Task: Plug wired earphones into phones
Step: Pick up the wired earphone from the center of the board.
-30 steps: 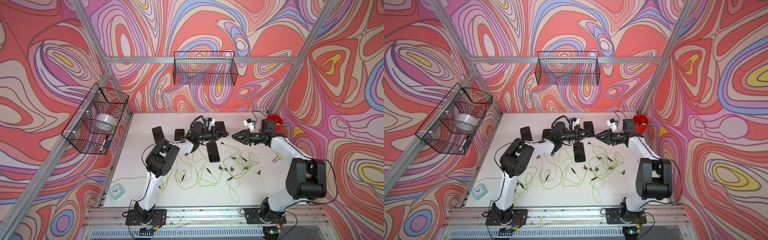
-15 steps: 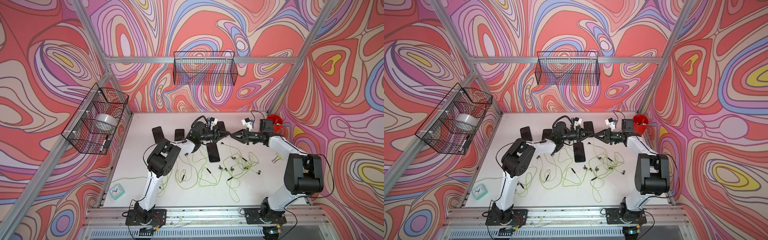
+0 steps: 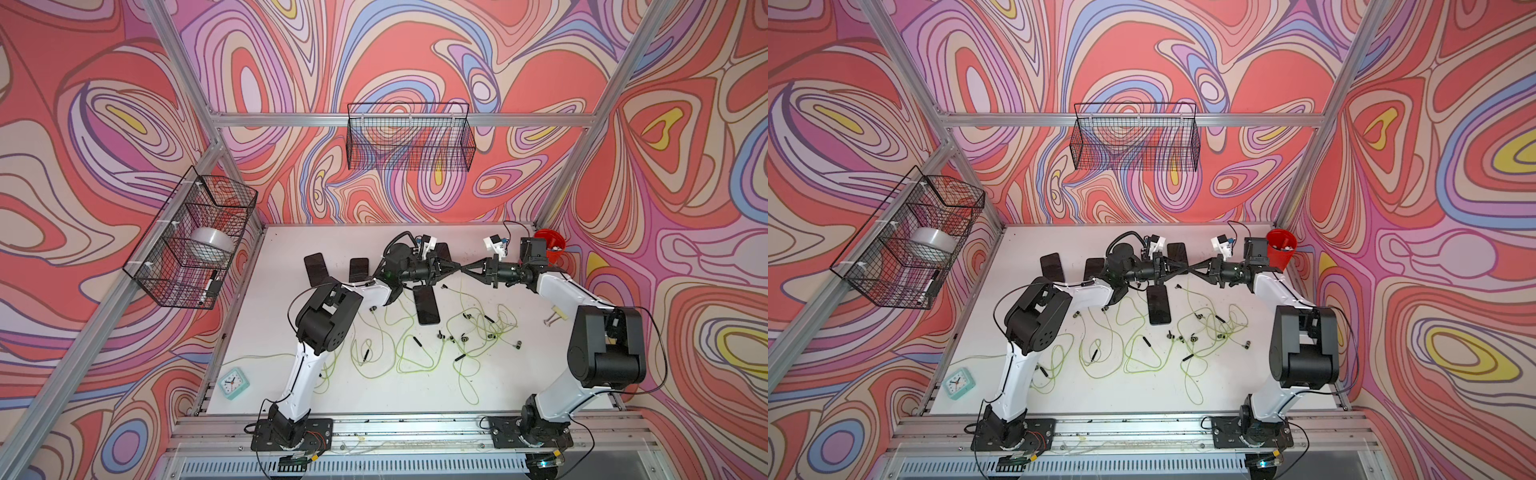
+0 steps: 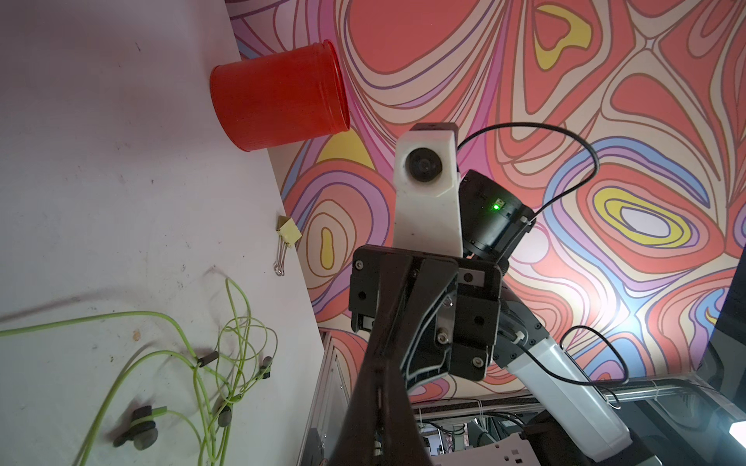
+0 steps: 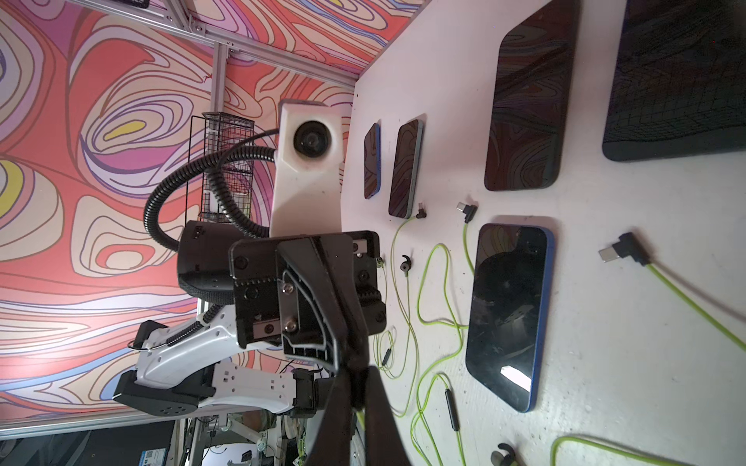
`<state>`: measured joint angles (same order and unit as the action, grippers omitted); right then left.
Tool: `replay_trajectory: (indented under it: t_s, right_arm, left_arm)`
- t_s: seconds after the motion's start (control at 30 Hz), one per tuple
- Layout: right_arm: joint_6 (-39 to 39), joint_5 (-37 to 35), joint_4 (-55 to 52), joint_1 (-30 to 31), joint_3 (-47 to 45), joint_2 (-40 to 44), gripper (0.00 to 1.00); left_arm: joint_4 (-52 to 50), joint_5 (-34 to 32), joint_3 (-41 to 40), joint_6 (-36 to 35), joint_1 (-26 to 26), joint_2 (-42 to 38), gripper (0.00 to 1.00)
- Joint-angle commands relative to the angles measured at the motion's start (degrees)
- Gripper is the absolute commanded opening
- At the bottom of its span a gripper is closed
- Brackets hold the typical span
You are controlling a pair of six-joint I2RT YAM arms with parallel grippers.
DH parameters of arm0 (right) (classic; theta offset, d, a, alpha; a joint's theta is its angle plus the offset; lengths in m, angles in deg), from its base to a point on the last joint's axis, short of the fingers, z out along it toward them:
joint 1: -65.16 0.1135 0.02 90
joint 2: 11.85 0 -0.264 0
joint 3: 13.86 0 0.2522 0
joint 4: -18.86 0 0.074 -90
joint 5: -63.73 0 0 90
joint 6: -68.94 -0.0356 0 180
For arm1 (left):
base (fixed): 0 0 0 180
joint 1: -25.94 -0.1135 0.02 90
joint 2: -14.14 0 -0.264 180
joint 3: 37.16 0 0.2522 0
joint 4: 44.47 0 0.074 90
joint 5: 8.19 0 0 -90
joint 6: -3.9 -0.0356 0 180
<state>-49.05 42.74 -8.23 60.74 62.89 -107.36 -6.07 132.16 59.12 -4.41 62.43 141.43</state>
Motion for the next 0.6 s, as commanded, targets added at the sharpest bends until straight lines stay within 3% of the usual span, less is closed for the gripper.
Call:
replay_trajectory:
  t_s: [0.0, 0.1, 0.3, 0.47, 0.57]
  right_arm:
    - [-0.29, 1.21, 1.68, 0.56, -0.67, -0.85, 0.04]
    - [0.05, 1.13, 0.84, 0.56, -0.32, -0.91, 0.03]
    - [2.47, 0.0, -2.87, 0.47, 0.87, -0.84, 0.03]
    - [4.2, -1.58, -6.06, 0.47, 1.92, -1.32, 0.03]
    - [4.5, -2.3, -6.62, 0.47, 2.32, -1.61, 0.03]
  left_arm:
    - [2.59, 0.19, 1.09, 0.05, 0.78, 1.12, 0.0]
    - [2.75, -0.2, 0.75, -0.22, 0.6, 1.13, 0.02]
    - [4.91, -1.85, -2.1, -0.12, -0.75, 0.3, 0.32]
    - [5.24, -2.54, -4.03, -0.69, -1.95, -0.72, 0.34]
    - [4.77, -2.27, -4.1, -1.09, -1.87, -1.14, 0.26]
